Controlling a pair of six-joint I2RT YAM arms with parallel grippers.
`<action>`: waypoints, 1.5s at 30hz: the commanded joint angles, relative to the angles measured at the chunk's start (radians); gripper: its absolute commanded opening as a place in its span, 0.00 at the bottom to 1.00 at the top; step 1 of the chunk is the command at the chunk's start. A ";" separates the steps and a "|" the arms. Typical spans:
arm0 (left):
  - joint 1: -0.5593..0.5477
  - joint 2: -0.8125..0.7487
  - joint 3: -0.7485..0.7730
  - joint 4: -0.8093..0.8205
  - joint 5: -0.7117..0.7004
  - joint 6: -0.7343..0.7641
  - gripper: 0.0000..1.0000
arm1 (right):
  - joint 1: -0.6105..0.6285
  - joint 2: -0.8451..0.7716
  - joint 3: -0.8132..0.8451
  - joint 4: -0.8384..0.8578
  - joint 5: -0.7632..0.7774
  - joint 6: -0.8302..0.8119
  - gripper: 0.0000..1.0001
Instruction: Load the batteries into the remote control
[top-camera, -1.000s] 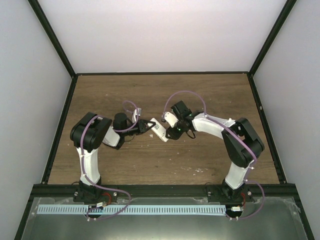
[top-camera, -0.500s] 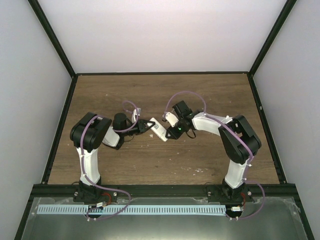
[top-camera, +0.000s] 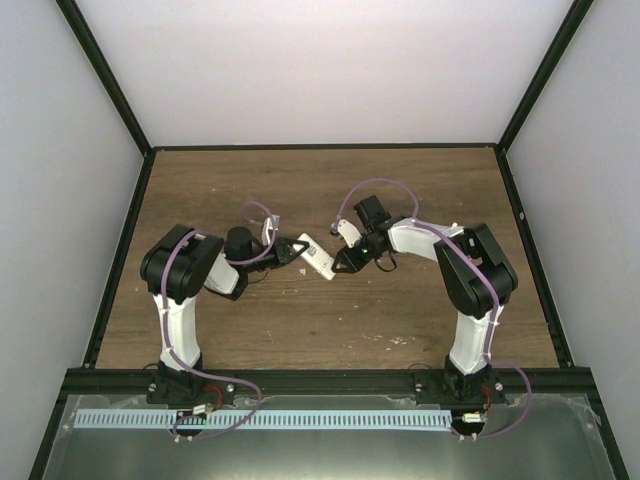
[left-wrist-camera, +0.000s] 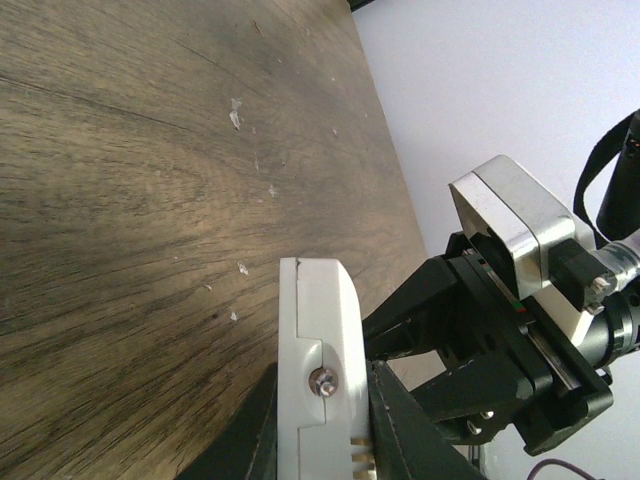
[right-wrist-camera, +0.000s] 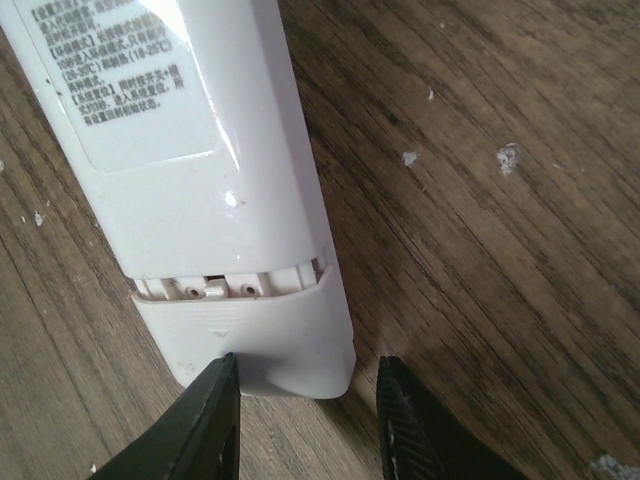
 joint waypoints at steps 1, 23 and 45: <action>-0.011 0.027 -0.021 0.058 0.054 -0.007 0.00 | -0.009 0.054 0.041 0.021 -0.014 0.009 0.29; -0.013 0.061 -0.073 0.213 0.077 -0.062 0.00 | -0.033 0.126 0.071 0.028 -0.097 0.098 0.27; -0.035 0.060 -0.063 0.220 0.059 -0.072 0.00 | -0.033 0.140 0.082 0.117 -0.152 0.148 0.28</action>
